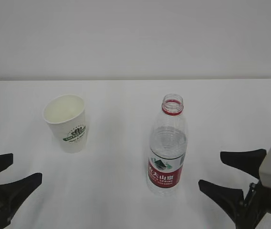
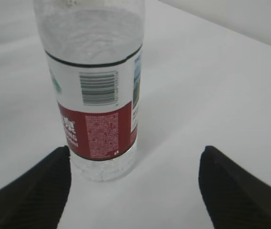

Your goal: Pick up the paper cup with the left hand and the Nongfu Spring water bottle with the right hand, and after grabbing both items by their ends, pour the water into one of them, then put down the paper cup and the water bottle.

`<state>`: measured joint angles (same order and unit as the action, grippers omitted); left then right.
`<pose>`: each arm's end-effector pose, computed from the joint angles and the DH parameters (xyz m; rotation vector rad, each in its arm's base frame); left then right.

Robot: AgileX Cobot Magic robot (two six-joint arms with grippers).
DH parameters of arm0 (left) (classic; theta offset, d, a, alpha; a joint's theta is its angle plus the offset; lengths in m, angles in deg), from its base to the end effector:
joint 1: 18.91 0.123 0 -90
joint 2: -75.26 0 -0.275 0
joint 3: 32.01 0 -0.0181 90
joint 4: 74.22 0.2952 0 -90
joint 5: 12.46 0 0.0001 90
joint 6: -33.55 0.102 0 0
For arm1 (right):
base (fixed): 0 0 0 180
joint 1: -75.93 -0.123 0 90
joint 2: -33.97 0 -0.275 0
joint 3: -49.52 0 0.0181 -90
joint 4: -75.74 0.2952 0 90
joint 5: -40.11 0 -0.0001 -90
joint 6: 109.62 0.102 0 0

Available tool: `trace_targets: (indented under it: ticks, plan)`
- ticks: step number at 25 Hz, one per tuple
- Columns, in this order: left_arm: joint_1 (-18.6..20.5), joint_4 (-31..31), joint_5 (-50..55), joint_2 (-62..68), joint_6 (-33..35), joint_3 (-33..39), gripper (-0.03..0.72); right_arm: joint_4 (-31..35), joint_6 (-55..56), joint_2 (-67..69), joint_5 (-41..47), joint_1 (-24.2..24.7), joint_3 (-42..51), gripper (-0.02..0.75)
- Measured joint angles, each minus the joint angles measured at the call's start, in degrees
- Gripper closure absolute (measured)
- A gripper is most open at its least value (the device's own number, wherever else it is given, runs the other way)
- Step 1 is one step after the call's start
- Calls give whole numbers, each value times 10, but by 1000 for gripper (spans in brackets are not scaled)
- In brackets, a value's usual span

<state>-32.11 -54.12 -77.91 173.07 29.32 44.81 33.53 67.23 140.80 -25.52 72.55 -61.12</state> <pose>0.1618 -0.0707 0.0691 0.5049 1.8653 -0.4089 0.1847 0.0734 0.0554 -0.8402 1.7848 0.4439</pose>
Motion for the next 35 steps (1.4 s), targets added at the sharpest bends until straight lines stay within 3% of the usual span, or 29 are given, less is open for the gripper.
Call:
trace_targets:
  ticks: [35]
  plan:
    - [0, -3, 0, 0, 0, 0, 99, -118, 31, 99, 0, 0, -88, 108]
